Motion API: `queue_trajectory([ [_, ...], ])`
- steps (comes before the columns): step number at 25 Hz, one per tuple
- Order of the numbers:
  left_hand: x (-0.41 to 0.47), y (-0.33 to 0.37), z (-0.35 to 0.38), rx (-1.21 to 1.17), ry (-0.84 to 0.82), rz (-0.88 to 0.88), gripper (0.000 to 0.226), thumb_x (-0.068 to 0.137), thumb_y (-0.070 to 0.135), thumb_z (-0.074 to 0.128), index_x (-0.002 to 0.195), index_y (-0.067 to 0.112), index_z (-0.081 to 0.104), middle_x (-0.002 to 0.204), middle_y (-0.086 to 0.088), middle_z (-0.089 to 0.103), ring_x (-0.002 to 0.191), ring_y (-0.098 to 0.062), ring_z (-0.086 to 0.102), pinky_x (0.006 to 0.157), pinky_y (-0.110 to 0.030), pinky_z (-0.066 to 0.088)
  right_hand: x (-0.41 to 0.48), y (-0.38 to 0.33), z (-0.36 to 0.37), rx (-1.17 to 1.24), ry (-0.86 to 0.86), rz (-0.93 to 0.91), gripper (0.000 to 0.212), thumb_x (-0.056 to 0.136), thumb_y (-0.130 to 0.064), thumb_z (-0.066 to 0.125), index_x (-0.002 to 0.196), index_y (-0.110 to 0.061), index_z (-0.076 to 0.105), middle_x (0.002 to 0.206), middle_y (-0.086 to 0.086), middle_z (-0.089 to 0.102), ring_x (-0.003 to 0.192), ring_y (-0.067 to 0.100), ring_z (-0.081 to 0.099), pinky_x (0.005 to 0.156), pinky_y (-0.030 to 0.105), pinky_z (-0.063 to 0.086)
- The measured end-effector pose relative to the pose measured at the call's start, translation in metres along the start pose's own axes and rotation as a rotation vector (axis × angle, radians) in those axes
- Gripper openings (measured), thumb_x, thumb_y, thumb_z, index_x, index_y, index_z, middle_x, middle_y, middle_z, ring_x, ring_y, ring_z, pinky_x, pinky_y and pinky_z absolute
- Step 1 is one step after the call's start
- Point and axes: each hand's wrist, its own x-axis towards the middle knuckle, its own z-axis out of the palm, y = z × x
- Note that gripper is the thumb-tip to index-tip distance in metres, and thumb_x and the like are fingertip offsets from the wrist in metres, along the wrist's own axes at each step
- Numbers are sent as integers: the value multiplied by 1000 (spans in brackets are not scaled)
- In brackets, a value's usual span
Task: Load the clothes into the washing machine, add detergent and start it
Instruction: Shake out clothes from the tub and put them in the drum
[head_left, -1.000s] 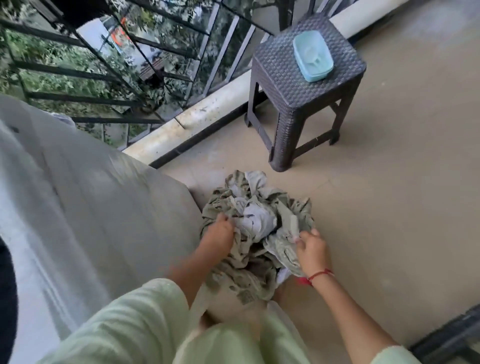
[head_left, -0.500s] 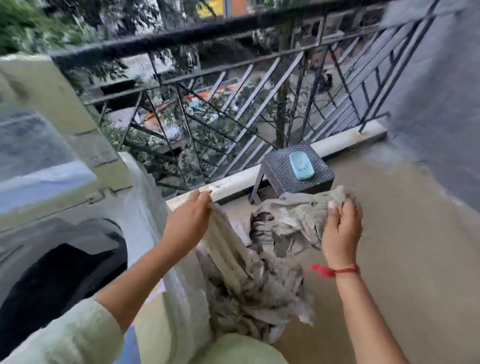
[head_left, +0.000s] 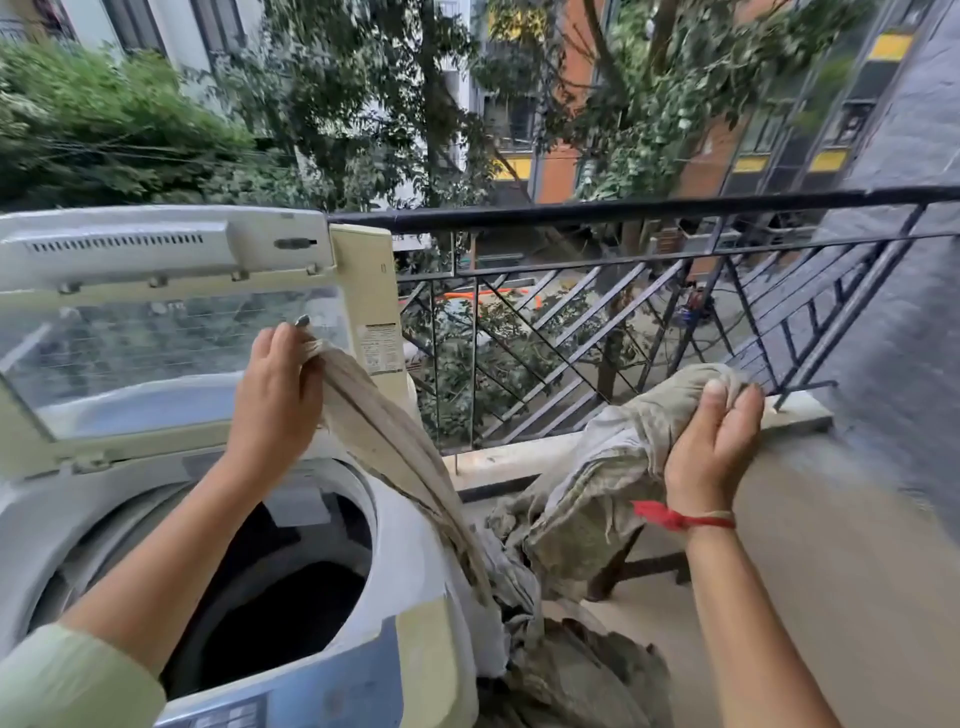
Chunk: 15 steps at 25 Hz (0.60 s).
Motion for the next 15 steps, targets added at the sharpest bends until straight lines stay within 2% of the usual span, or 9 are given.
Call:
queue_trajectory([
  [2, -3, -12, -4, 7, -51, -23, 21, 85, -4, 55, 107, -2, 55, 107, -25, 51, 84, -37, 53, 69, -42, 42, 7, -8, 2, -15, 12, 26, 23, 97, -11, 38, 84, 7, 45, 71, 2, 41, 67, 6, 34, 63, 24, 25],
  [6, -7, -23, 7, 56, -203, 31, 14, 82, 8, 66, 93, 5, 58, 99, -12, 48, 69, -29, 52, 58, -42, 49, 1, -19, 10, -34, -91, 12, 25, 95, -14, 41, 86, 8, 46, 78, 10, 48, 67, 5, 37, 62, 23, 26],
  [9, -13, -35, 13, 124, -297, 0, 13, 82, 15, 66, 92, 11, 58, 101, -8, 50, 73, -32, 58, 56, -41, 51, -7, -18, 19, -2, -122, 1, 27, 95, -21, 41, 84, 3, 46, 77, 9, 46, 69, 9, 38, 62, 25, 27],
  [13, -20, -51, 11, 224, -572, -72, 18, 88, 20, 56, 104, 15, 60, 108, -6, 53, 90, -31, 60, 70, -36, 50, -12, -34, 32, 23, -172, -27, 22, 95, -21, 41, 80, -6, 43, 67, -2, 38, 66, 10, 33, 57, 19, 30],
  [15, -24, -57, 12, 256, -622, -96, 20, 90, 26, 54, 107, 17, 59, 106, -3, 55, 95, -28, 60, 73, -33, 49, -16, -48, 42, 25, -216, -60, 21, 95, -20, 42, 78, -7, 41, 64, -4, 33, 60, 8, 27, 55, 22, 25],
])
